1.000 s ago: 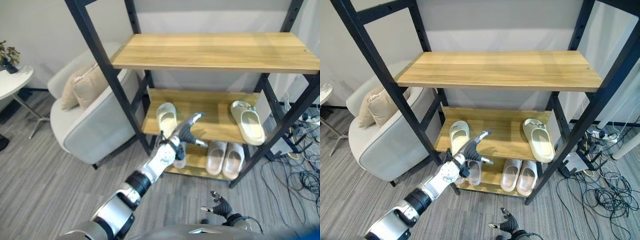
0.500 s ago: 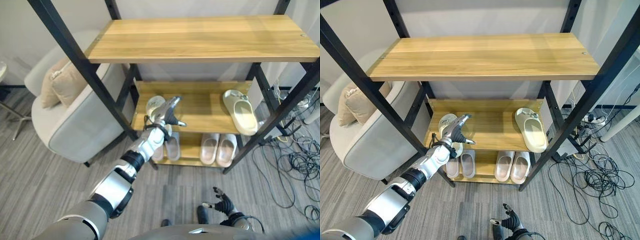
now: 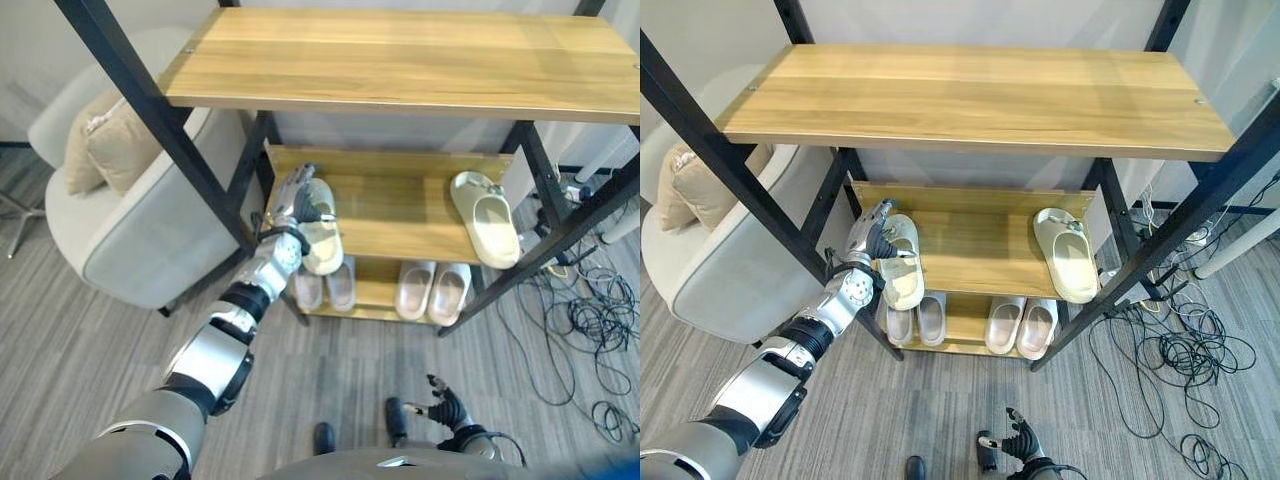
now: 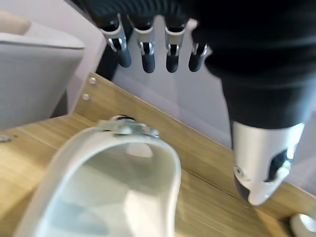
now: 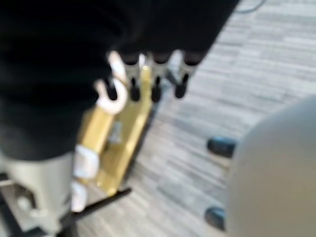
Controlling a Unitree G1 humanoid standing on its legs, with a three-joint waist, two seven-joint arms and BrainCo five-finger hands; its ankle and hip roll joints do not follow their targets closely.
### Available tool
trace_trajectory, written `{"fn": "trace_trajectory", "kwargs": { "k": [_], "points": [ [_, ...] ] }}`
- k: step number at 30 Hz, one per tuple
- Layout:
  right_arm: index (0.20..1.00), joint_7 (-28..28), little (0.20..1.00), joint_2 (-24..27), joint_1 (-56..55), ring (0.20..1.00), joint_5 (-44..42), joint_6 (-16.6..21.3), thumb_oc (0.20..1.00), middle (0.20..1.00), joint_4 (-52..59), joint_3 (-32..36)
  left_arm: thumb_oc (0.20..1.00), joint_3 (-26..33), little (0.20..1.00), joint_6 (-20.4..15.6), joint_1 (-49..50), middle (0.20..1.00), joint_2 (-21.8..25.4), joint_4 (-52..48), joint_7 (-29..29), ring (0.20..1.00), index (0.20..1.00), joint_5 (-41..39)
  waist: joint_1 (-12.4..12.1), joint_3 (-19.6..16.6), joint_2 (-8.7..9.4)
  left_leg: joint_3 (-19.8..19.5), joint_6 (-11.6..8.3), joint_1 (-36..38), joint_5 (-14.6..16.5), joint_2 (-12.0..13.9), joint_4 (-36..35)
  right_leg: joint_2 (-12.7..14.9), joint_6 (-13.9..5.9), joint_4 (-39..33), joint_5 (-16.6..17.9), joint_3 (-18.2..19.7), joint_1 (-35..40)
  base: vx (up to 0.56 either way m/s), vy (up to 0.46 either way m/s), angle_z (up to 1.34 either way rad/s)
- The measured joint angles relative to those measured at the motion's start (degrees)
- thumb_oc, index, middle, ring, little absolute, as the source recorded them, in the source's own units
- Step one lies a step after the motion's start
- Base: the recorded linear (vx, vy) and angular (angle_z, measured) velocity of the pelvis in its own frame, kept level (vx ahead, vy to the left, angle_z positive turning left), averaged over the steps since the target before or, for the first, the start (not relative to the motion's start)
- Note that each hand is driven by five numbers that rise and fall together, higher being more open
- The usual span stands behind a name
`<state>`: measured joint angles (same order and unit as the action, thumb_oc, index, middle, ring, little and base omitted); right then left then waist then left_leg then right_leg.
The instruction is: Arrange the slippers neatly on the shoe rack.
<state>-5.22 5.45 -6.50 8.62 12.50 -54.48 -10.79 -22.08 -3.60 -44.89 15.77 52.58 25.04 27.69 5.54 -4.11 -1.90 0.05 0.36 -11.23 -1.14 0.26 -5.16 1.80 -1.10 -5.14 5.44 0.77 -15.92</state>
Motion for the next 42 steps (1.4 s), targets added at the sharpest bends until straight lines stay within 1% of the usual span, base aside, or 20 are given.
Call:
{"fn": "trace_trajectory", "kwargs": {
  "k": [2,6,8,11,13,16,17,18,20,21,23,26,28,29,32,35,38,42],
  "points": [
    [1.0,-0.1,1.0,-0.11,0.0,1.0,0.01,-0.13,1.0,1.0,-0.01,-0.02,1.0,-0.01,1.0,0.93,-0.88,1.0,-0.01,1.72,-0.01,1.0,1.0,0.01,0.01,0.04,0.21,0.0,0.0,-0.1,0.0,-0.03,0.0,0.03,0.0,0.0,-0.01,0.0,-0.12,0.0,0.0,0.0],
    [1.0,-0.07,1.0,-0.31,0.09,1.0,0.0,-0.33,1.0,1.0,-0.05,-0.02,1.0,-0.38,1.0,1.29,-2.75,1.0,0.04,6.01,0.04,1.0,1.0,0.0,0.02,-0.02,0.65,-0.05,0.03,-1.31,-0.13,-0.15,0.0,0.16,-0.12,0.0,0.16,-0.01,-1.26,0.0,0.0,0.0],
    [1.0,0.0,1.0,-0.29,0.21,1.0,0.01,-0.46,1.0,1.0,-0.05,-0.09,1.0,-0.62,1.0,1.96,-4.76,1.0,-0.1,9.91,0.37,1.0,1.0,-0.04,0.15,0.06,1.11,-0.03,0.03,-2.23,-0.3,-0.26,0.0,0.25,-0.18,0.0,0.34,0.02,-2.19,0.0,0.0,0.0],
    [1.0,0.16,1.0,-0.34,0.3,1.0,0.01,-0.81,1.0,1.0,-0.03,-0.13,1.0,-2.31,1.0,2.16,-7.23,1.0,-0.11,12.5,0.66,1.0,1.0,-0.07,0.11,-0.05,1.44,-0.09,0.04,-3.63,-0.56,-0.35,0.01,0.33,-0.21,0.01,0.59,-0.02,-3.54,0.0,0.0,0.0],
    [1.0,0.3,1.0,-0.34,0.43,1.0,0.01,-0.82,1.0,1.0,-0.03,-0.14,1.0,-2.62,1.0,2.13,-8.83,1.0,-0.68,15.54,2.62,1.0,1.0,-0.12,0.25,0.03,1.57,-0.06,0.02,-4.18,-0.64,-0.38,0.01,0.35,-0.22,0.01,0.68,0.01,-4.1,0.0,0.0,0.0],
    [1.0,0.43,1.0,-0.4,0.51,1.0,0.0,-0.86,1.0,1.0,0.02,-0.16,1.0,-2.63,1.0,2.16,-10.32,1.0,-1.75,18.77,4.0,1.0,1.0,-0.19,0.26,0.05,1.62,-0.07,0.01,-4.95,-0.68,-0.38,0.01,0.33,-0.22,0.01,0.73,-0.01,-4.85,0.0,0.0,0.0],
    [1.0,0.43,1.0,-0.36,0.55,1.0,-0.01,-0.88,1.0,1.0,0.12,-0.16,0.539,-2.63,0.539,2.14,-10.38,0.539,-1.82,19.18,4.79,0.539,0.539,-0.21,0.32,0.06,1.64,-0.01,0.01,-5.25,-0.71,-0.38,0.01,0.33,-0.22,0.01,0.81,0.05,-5.21,0.0,0.0,0.0],
    [1.0,0.43,1.0,-0.37,0.58,1.0,0.0,-0.89,1.0,1.0,0.14,-0.17,0.2,-2.63,0.2,2.16,-10.72,0.2,-2.01,20.24,5.18,0.2,0.2,-0.28,0.4,0.06,1.64,0.01,0.0,-5.46,-0.75,-0.37,0.01,0.32,-0.21,0.01,0.85,0.07,-5.43,0.0,0.0,0.0],
    [1.0,0.47,1.0,-0.62,2.04,1.0,-0.01,-1.13,1.0,1.0,-1.38,-0.29,0.2,-2.5,0.2,2.82,-11.23,0.2,-2.23,22.02,5.51,0.2,0.2,-0.84,0.42,0.1,1.66,0.01,-0.01,-5.65,-0.78,-0.33,0.02,0.29,-0.19,0.01,0.87,0.06,-5.58,0.0,0.0,0.0],
    [1.0,0.42,1.0,-0.77,2.08,1.0,0.0,-1.24,1.0,1.0,-1.57,-0.82,0.2,-2.48,0.2,3.39,-11.69,0.2,-3.21,22.53,6.46,0.2,0.2,-1.39,0.1,0.13,1.66,-0.07,-0.01,-5.68,-0.78,-0.33,0.02,0.28,-0.19,0.01,0.87,-0.01,-5.59,0.0,0.0,0.0],
    [1.0,0.34,1.0,-0.71,2.09,1.0,0.06,-1.24,1.0,1.0,-1.66,-1.44,0.2,-2.49,0.2,3.67,-12.59,0.2,-3.69,23.85,7.59,0.2,0.2,-1.78,-0.02,0.16,1.71,-0.05,-0.01,-5.69,-0.78,-0.33,0.02,0.28,-0.19,0.01,0.87,0.02,-5.61,0.0,0.0,0.0],
    [1.0,-0.17,1.0,-0.8,2.12,1.0,0.22,-1.2,1.0,1.0,-1.56,-1.41,0.2,-2.46,0.2,5.46,-15.23,0.2,-3.99,26.33,7.96,0.2,0.2,-2.87,0.08,0.19,1.68,-0.03,-0.02,-5.69,-0.79,-0.34,0.01,0.29,-0.19,0.01,0.87,0.03,-5.61,0.0,0.0,0.0],
    [1.0,-0.34,1.0,-0.82,2.18,1.0,0.51,-1.22,1.0,1.0,-1.55,-1.4,0.2,-2.41,0.2,5.72,-15.37,0.2,-4.13,26.6,9.81,0.2,0.2,-3.46,0.02,0.25,1.59,-0.04,-0.02,-5.69,-0.79,-0.32,0.01,0.26,-0.19,0.01,0.87,0.03,-5.61,0.02,-0.034,0.0],
    [1.0,-0.36,1.0,-1.02,2.47,1.0,0.52,-1.61,1.0,1.0,-1.63,-1.42,0.2,-1.66,0.2,5.85,-15.57,0.2,-4.58,28.32,12.41,0.2,0.2,-4.04,0.13,0.27,1.56,0.0,-0.02,-5.67,-0.79,-0.3,0.01,0.25,-0.19,0.01,0.87,0.06,-5.61,0.0,0.0,0.0],
    [1.0,-0.37,1.0,-0.93,2.47,1.0,0.54,-2.12,1.0,1.0,-1.62,-1.41,0.2,0.25,0.2,7.21,-15.67,0.2,-6.8,28.74,16.18,0.2,0.2,-6.74,0.04,0.41,1.4,0.03,-0.02,-5.65,-0.8,-0.33,0.01,0.28,-0.19,0.01,0.87,0.07,-5.61,0.02,-0.029,0.0],
    [1.0,-0.36,1.0,-0.93,2.51,1.0,0.53,-2.15,1.0,1.0,-1.6,-1.35,0.2,0.58,0.2,7.24,-15.68,0.2,-8.31,28.56,16.32,0.2,0.2,-7.24,0.0,0.58,1.17,0.33,-0.03,-5.52,-0.8,-0.33,0.02,0.29,-0.19,0.01,0.87,0.21,-5.56,0.02,-0.02,-0.02],
    [1.0,-0.38,1.0,-0.69,3.05,1.0,0.5,-2.17,1.0,1.0,-1.61,-1.09,0.2,0.82,0.2,7.15,-15.69,0.2,-8.81,27.98,16.24,0.2,0.2,-8.06,0.07,1.27,0.39,0.83,-0.04,-5.24,-0.81,-0.33,0.01,0.29,-0.23,0.01,1.01,0.57,-5.44,0.01,-0.036,-0.06],
    [1.0,-0.54,1.0,-0.81,4.39,1.0,0.48,-2.53,1.0,1.0,-1.81,-1.12,0.2,0.77,0.2,7.16,-15.98,0.2,-10.76,27.23,17.13,0.2,0.2,-7.99,0.15,3.0,-0.34,1.06,-0.09,-4.71,-0.86,-0.32,0.01,0.22,-0.25,0.0,1.14,1.0,-5.07,0.01,-0.033,-0.03]
  ]
}}
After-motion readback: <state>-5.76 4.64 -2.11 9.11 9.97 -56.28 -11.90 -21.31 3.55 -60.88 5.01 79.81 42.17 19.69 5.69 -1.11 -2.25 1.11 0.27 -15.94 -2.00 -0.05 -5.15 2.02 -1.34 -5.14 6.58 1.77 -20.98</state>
